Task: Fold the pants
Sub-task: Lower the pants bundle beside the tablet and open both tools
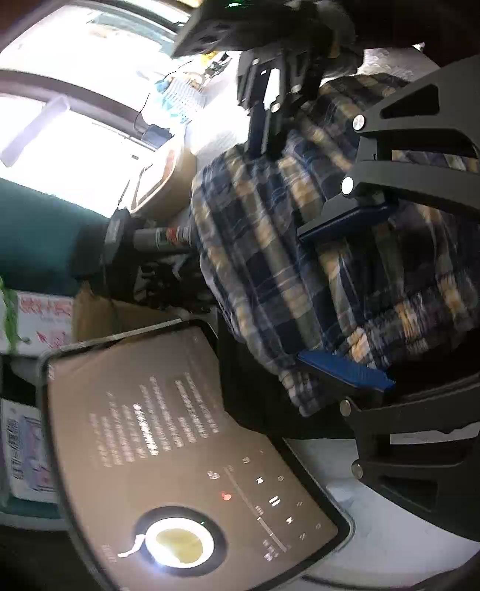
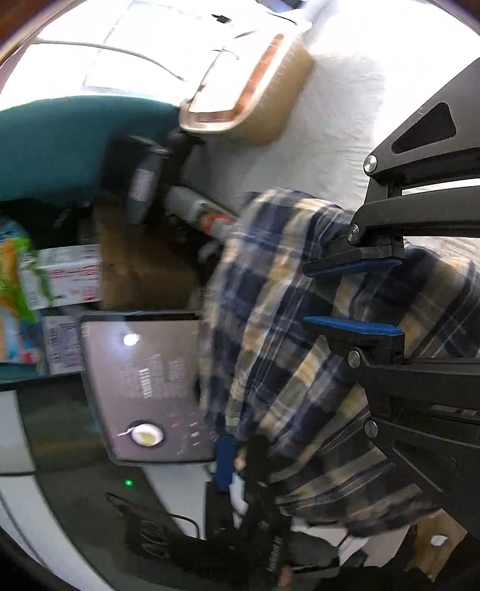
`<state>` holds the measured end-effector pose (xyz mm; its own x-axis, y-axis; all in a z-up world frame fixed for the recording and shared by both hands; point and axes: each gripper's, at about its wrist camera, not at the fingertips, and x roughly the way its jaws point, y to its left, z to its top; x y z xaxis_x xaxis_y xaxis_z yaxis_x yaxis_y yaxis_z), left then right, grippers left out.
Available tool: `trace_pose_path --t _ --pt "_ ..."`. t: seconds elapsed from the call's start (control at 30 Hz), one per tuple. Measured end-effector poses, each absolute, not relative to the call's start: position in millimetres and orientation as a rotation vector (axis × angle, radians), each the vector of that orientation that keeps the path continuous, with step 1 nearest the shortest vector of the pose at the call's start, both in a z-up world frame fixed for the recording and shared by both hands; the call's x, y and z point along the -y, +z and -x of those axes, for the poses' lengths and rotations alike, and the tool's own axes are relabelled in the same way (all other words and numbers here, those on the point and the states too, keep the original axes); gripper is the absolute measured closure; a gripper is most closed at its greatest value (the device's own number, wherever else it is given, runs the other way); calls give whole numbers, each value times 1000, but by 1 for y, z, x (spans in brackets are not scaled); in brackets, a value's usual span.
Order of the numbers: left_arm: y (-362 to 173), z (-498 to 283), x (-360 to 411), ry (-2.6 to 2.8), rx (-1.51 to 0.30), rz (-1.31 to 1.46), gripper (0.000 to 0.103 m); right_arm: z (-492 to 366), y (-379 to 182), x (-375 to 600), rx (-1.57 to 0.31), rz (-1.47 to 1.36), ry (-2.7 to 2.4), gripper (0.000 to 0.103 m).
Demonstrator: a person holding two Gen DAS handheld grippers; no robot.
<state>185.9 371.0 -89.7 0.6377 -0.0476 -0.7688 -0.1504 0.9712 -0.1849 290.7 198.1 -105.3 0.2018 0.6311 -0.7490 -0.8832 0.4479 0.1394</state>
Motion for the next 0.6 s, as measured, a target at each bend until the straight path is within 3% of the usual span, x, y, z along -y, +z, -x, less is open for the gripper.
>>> trace_pose_path --t 0.3,0.47,0.6 --pt "-63 -168 -374 93 -814 275 45 -295 -100 -163 -810 342 942 80" --pt "-35 -125 -349 18 -715 278 45 -265 -75 -147 -773 271 1041 80" --pt "-46 -114 -331 3 -756 262 45 -231 -75 -156 -768 302 1109 80"
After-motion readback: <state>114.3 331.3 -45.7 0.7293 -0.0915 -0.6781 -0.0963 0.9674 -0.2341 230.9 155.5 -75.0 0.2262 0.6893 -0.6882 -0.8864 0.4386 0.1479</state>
